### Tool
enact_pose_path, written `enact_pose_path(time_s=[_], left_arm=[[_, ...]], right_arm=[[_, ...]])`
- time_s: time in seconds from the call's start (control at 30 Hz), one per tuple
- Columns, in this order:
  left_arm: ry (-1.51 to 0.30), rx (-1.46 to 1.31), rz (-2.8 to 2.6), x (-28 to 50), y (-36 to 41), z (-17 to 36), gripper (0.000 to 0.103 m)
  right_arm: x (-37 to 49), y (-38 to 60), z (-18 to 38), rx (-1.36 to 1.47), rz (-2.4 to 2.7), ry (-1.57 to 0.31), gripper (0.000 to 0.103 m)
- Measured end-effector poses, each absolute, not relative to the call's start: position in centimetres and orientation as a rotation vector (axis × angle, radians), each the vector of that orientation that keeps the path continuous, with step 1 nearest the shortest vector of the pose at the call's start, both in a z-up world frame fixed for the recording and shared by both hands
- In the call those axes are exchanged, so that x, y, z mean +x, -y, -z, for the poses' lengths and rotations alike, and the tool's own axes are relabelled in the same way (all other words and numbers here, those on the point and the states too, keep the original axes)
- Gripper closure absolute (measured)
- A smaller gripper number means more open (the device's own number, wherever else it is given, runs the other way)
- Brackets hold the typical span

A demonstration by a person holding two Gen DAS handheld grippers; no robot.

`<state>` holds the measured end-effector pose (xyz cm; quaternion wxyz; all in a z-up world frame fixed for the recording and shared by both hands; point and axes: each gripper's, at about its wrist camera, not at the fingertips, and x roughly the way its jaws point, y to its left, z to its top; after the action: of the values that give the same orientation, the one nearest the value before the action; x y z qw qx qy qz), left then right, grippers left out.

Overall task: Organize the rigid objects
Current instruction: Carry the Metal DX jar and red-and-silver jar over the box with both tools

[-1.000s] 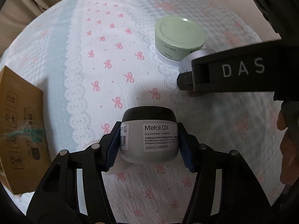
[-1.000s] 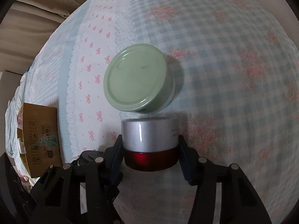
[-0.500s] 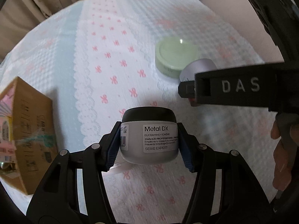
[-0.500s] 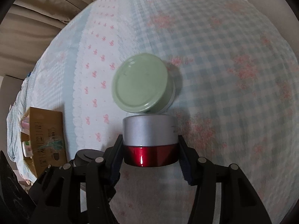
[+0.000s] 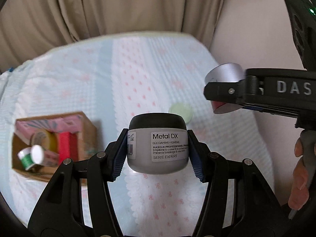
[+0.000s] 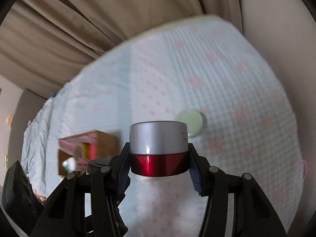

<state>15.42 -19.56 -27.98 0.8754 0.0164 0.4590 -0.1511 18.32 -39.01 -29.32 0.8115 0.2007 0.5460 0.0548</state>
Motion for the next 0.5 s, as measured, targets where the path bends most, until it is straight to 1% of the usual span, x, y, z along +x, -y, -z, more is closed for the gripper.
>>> enact_pose_path(time_s=[0.13, 0.2, 0.33, 0.5], left_arm=[[-0.913, 0.009, 0.290, 14.3, 16.7, 22.9, 0.050], [-0.897, -0.015, 0.273, 14.0, 14.8, 20.8, 0.050], [-0.868, -0.038, 0.226, 13.3, 10.8, 18.0, 0.050], [-0.859, -0.047, 0.177, 12.6, 4.9, 16.7, 0.050]], right_arm=[[17.5, 37.0, 23.3, 0.387, -0.155, -1.104, 0.054], [17.2, 35.6, 21.2, 0.369, -0.180, -1.083, 0.054], [16.5, 32.3, 18.4, 0.341, -0.230, -1.057, 0.054], [16.0, 27.0, 16.7, 0.326, -0.288, -1.047, 0.054]])
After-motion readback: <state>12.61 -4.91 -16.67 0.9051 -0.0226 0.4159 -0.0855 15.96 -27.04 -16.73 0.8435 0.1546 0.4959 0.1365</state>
